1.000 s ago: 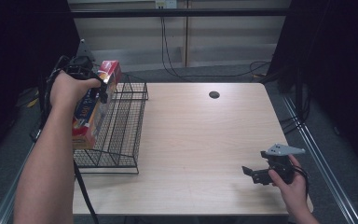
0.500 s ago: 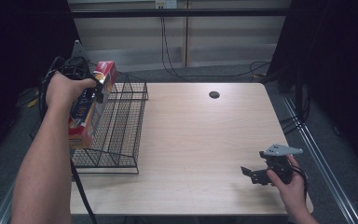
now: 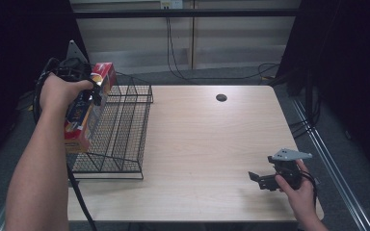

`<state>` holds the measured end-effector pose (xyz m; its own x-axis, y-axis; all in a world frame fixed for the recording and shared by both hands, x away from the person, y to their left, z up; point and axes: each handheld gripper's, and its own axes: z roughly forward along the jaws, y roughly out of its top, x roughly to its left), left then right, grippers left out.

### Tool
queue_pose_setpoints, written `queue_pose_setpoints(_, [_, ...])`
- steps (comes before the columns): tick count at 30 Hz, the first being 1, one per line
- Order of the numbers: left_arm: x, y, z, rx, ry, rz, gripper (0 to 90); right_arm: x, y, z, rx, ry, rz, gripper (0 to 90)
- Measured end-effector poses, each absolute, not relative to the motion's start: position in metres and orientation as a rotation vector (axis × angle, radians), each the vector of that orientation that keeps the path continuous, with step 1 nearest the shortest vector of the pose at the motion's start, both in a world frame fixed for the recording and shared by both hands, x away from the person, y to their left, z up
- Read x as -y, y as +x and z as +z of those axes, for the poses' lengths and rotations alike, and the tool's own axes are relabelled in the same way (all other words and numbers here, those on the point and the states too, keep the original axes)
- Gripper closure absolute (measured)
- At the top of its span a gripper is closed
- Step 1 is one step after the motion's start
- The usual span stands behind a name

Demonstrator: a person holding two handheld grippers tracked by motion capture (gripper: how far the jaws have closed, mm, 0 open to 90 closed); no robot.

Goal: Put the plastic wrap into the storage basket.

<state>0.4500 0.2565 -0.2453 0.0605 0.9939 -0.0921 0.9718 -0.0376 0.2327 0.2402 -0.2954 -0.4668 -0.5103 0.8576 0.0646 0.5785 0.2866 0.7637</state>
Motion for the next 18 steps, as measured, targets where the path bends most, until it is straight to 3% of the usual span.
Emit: queue_pose_setpoints(18, [-0.270,0.448,-0.250,-2.042,2.068,0.149,44.0,0.292,0.241,-0.468,-2.205,1.293,1.075,2.2])
